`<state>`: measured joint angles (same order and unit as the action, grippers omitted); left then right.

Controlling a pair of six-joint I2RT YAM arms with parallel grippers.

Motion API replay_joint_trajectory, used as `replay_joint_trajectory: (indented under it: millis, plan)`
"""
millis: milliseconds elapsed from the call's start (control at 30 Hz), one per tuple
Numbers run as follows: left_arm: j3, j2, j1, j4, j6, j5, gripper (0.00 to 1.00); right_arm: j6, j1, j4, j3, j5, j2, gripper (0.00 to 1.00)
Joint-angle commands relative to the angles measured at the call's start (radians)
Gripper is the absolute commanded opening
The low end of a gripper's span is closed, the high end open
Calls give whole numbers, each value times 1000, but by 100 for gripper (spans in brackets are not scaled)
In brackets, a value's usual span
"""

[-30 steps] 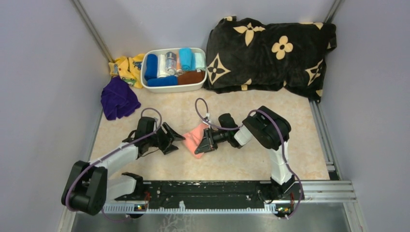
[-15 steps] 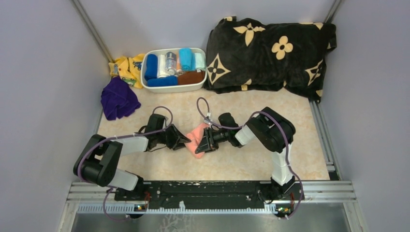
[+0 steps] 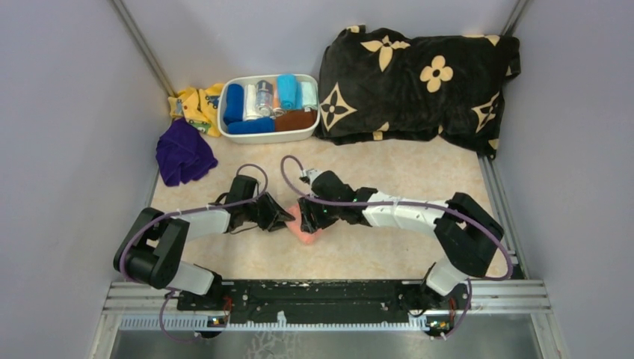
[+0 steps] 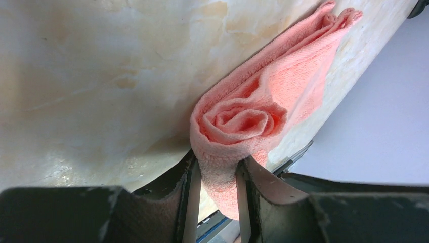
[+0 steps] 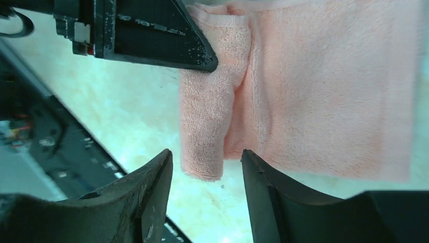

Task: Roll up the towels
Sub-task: Roll the towel at the center of the board.

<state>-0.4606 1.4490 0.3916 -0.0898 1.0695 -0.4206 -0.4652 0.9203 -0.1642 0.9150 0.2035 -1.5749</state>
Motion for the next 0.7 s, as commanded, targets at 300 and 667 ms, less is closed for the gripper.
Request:
replay_joint_trajectory:
  millis: [300, 667]
  plan:
    - [4, 2, 4, 93, -14, 81, 35, 244, 354, -188, 244, -656, -151, 50]
    - [12, -13, 3, 97, -12, 92, 36, 265, 388, -208, 237, -754, -300, 49]
